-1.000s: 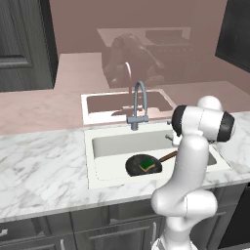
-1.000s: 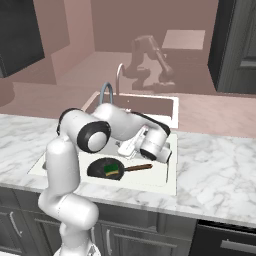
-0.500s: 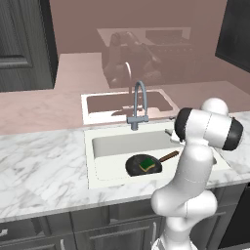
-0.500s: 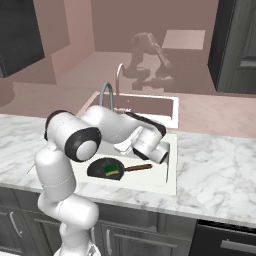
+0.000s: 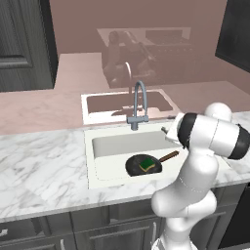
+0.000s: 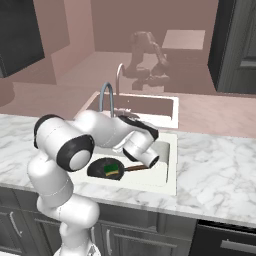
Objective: Pick the pan and sponge and place them into the sink. Then turn on the water.
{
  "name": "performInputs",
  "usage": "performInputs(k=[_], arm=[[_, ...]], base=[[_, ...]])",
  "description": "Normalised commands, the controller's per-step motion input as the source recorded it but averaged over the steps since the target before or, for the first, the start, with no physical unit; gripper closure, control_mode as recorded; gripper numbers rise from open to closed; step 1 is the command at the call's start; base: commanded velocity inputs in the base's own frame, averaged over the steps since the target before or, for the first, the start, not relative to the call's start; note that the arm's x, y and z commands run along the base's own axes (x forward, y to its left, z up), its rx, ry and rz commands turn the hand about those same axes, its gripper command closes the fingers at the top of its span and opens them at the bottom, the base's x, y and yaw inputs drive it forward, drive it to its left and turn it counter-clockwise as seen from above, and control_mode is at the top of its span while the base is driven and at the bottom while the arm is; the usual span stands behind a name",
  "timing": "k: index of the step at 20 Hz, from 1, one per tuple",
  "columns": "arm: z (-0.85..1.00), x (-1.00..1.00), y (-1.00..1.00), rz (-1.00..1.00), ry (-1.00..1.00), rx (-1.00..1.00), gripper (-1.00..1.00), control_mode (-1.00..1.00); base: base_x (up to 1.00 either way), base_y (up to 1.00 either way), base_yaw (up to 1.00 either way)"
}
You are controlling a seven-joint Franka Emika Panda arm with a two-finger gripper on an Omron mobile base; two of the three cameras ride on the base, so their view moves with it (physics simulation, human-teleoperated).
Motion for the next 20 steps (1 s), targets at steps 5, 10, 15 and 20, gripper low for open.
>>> performInputs(k=[5,10,15,20], arm=[[0.01,0.06,0.11,-0.04,0.09,0.14,-1.00,-1.00],[0.04,0.00,0.07,-0.07,0.06,0.15,-1.00,-1.00],[0.04,0.00,0.01,-0.09,0.03,0.16,-1.00,-1.00],[0.00,0.07,0.00,-0.13,0.00,0.12,-1.00,-1.00]], base=[[0.00,0.00,0.00],[0.00,0.00,0.00],[0.00,0.00,0.00],[0.00,0.00,0.00]])
